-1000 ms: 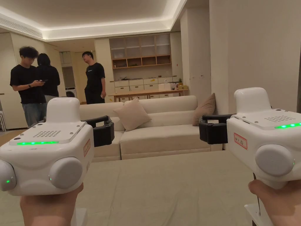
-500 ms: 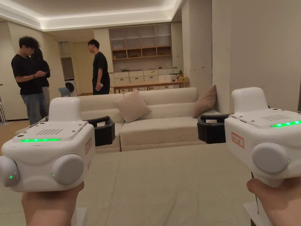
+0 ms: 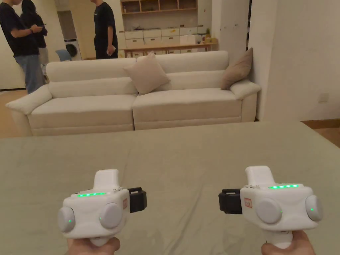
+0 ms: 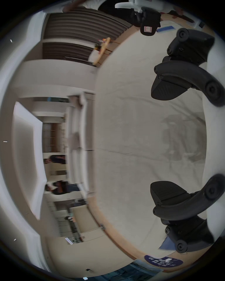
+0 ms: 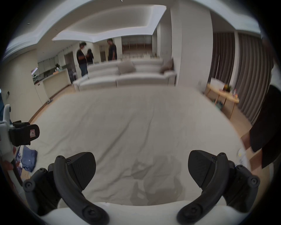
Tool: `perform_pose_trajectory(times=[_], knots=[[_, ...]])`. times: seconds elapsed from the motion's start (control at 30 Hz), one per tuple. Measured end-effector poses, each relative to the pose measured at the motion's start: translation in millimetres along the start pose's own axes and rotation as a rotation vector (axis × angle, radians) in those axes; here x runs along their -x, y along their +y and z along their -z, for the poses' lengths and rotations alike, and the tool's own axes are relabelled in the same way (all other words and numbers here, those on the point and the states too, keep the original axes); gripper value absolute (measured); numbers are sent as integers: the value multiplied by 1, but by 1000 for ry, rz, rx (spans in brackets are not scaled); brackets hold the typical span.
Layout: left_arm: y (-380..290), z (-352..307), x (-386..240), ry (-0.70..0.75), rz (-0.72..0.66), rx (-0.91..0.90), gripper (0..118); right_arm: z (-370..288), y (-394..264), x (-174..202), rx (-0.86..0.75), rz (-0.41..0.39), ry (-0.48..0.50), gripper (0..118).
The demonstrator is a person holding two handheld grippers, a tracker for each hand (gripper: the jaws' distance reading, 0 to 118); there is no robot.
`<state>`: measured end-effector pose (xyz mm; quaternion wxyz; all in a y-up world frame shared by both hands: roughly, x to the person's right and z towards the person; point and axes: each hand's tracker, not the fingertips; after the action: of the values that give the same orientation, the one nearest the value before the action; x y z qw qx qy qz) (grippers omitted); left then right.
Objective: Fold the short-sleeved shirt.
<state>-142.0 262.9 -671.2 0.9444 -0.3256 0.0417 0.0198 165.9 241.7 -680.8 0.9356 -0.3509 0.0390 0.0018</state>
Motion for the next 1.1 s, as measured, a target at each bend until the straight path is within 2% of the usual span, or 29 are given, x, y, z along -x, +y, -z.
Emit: perform_pose_trajectory(times=[0.2, 0.23, 0.37, 0.4, 0.43, 0.5, 0.67, 1.1], knots=[[-72, 105, -15, -2, 54, 129, 107, 120, -62, -4, 195, -8, -28, 118], [-81, 114, -17, 4, 48, 174, 107, 132, -68, -5, 228, 5, -26, 118], [-113, 147, -15, 27, -56, 274, 107, 161, -97, -3, 289, -33, -26, 118], [-121, 152, -14, 27, -74, 283, 107, 163, -104, -4, 267, -28, -24, 118], [-125, 147, -14, 11, -75, 167, 113, 152, -104, -3, 165, -41, -22, 118], [-117, 146, -18, 38, -49, 231, 114, 155, -102, -3, 209, -35, -25, 118], [-121, 151, -18, 42, -48, 227, 117, 152, -110, 2, 181, -42, -53, 118], [-120, 151, -15, 38, -55, 234, 117, 146, -112, 1, 175, -33, -42, 118]])
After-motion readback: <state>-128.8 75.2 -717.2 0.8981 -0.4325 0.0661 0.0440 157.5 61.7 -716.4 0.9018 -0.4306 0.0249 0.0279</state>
